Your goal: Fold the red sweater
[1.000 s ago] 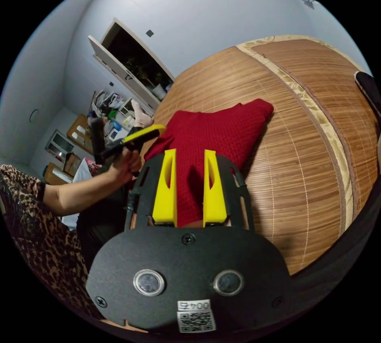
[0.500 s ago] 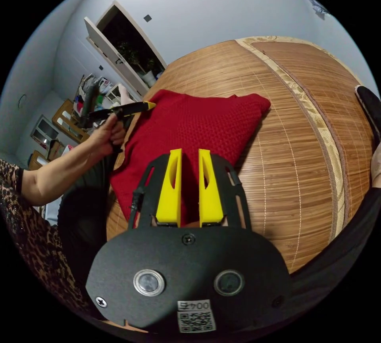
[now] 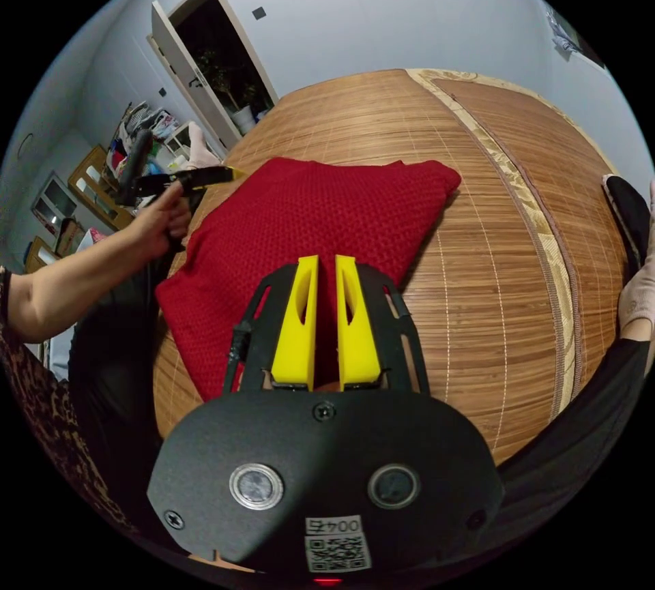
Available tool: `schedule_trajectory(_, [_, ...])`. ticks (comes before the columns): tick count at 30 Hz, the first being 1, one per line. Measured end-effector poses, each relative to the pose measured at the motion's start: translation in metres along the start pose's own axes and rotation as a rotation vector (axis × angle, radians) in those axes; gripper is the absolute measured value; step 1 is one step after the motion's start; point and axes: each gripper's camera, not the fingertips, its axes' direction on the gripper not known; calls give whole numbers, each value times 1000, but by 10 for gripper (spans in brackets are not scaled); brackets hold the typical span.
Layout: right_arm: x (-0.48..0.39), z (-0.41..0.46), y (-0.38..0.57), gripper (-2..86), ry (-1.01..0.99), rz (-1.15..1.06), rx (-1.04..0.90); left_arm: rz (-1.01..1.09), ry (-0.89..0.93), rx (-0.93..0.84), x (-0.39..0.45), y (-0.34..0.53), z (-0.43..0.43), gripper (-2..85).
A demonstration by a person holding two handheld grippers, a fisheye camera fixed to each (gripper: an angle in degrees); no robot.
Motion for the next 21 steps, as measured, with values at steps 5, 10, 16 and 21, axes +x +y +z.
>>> schedule_trajectory(5, [-1, 1, -2, 54, 20, -4, 2, 173, 114, 119, 62, 10, -21, 15])
schedule_trajectory(10, [5, 1, -3, 54, 10, -10, 12, 296, -59, -54, 74, 34, 65, 6])
schedule_trajectory(16, [17, 2, -10, 54, -14, -9, -2, 285, -67, -10, 54, 31, 75, 5])
schedule_trajectory(21, [62, -37, 1, 117, -259, 234, 13, 229, 37, -49, 16, 9, 83, 17])
